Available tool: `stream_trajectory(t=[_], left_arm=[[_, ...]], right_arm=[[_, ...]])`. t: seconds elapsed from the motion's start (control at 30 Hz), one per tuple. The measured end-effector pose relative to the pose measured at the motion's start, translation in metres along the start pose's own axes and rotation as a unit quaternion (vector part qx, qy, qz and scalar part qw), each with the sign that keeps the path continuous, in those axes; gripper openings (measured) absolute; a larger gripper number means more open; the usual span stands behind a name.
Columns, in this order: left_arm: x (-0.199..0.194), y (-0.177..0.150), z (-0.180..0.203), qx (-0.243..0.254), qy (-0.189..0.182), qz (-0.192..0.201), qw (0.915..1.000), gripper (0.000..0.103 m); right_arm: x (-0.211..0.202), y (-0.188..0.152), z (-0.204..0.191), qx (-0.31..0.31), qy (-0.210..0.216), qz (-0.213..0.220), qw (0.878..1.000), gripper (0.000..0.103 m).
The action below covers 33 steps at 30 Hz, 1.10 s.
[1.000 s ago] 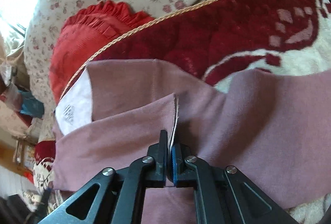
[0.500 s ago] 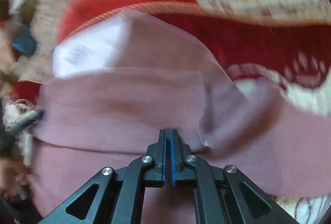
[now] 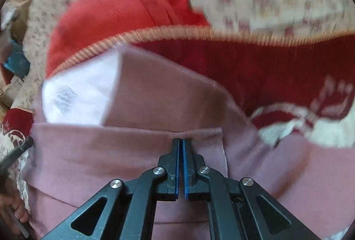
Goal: Fold small clothes
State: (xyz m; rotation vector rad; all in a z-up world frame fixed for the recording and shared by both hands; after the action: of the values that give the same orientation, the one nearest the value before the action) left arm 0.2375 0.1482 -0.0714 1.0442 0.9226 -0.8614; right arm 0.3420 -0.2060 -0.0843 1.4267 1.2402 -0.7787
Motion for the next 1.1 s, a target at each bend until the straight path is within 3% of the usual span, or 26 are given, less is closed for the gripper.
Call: stream_trajectory(t=[0.13,0.27,0.37,0.43,0.5,0.57,0.73,0.83,0.97,1.03,1.1], left_arm=[[-0.009,-0.004,-0.002,-0.003,-0.008,0.013,0.9999,0.059],[-0.051,-0.02,-0.011,-0.009,-0.032,0.082,0.9961,0.059],[-0.069,-0.038,-0.009,0.003,-0.06,0.106,0.9926,0.059],[-0.063,-0.042,-0.006,0.004,-0.059,0.093,0.9939,0.059],[-0.04,-0.045,-0.004,0.002,-0.041,0.04,0.9983,0.057],[-0.009,-0.049,-0.01,-0.015,-0.011,-0.024,0.9995,0.058],[-0.015,-0.052,0.005,0.013,0.036,0.008,0.9992,0.059],[-0.029,-0.055,0.005,0.004,0.033,0.042,0.9986,0.059],[-0.062,-0.053,0.013,0.017,0.029,0.132,0.9906,0.059],[-0.069,-0.056,0.022,0.037,0.012,0.151,0.9878,0.06],[-0.067,-0.058,0.038,0.073,-0.005,0.145,0.9867,0.06]], right_arm=[[-0.006,-0.001,0.0,-0.006,-0.008,-0.006,1.0,0.001],[-0.034,-0.01,-0.023,-0.028,-0.005,0.025,0.999,0.002],[-0.054,-0.028,-0.04,-0.067,-0.021,0.025,0.997,0.003],[-0.045,-0.037,-0.043,-0.081,-0.042,-0.006,0.996,0.004],[-0.019,-0.046,-0.036,-0.074,-0.058,-0.062,0.994,0.005],[-0.023,-0.052,-0.029,-0.071,-0.04,-0.033,0.996,0.005],[-0.037,-0.05,-0.02,-0.047,-0.023,-0.044,0.998,0.006],[-0.069,-0.049,-0.008,-0.038,-0.032,0.0,0.999,0.006],[-0.132,-0.068,0.034,0.0,-0.066,0.089,0.994,0.008],[-0.162,-0.086,0.066,0.032,-0.111,0.129,0.985,0.01],[-0.193,-0.108,0.096,0.063,-0.159,0.17,0.97,0.011]])
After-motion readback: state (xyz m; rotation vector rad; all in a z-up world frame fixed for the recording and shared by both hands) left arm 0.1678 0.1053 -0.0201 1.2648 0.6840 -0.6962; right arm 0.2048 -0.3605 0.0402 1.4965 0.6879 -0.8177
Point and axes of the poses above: each gripper's, at about its wrist camera, not at the fingertips, and x roughly the way its jaws point, z to its right, y to its top, the point moved 1 cm from there along x, roughly the way its jaws point, and after that the axes turned 14 degrees about -z, right-handed, at the moved point
